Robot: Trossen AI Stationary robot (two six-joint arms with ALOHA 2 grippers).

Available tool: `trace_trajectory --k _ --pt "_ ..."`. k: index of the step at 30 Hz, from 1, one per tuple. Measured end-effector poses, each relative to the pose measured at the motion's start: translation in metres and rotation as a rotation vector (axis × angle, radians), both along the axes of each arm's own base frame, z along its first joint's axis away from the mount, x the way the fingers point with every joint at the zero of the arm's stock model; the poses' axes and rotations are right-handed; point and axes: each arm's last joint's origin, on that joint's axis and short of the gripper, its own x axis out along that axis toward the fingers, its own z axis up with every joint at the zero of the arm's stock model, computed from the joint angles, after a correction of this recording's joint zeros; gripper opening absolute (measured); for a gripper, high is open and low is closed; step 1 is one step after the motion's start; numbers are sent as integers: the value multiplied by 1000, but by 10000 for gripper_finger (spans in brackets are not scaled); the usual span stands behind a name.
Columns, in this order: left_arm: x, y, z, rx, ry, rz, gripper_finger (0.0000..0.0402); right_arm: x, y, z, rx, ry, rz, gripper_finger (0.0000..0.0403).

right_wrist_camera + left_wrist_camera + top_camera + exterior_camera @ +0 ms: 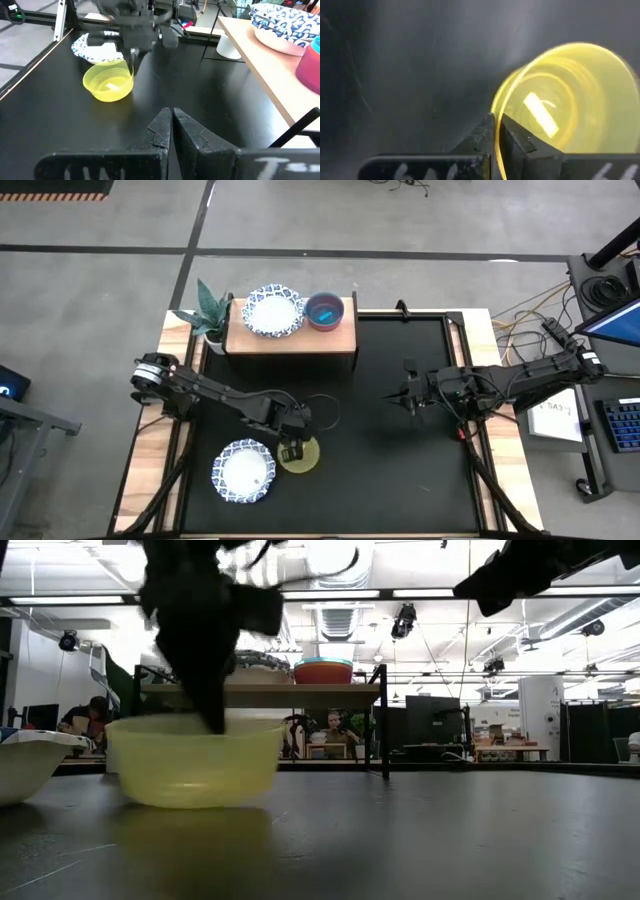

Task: Place and stack bowls onto a shelf
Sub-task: Stack the yellow bowl on top of the blue bowl on the shelf

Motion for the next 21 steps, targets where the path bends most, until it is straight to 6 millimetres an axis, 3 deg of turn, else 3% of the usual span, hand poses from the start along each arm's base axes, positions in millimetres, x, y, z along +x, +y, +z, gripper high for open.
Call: trace_trajectory --k 5,10,17,21 --pt "20 6 45 15 -87 -73 1 0 0 0 1 4 0 9" --pt "38 29 99 47 -209 -111 0 0 0 0 1 5 -1 9" --pt "43 89 177 126 -380 -29 0 -1 0 -1 2 16 -1 9" --pt "36 133 208 203 -435 86 0 -1 0 -1 9 16 -4 9"
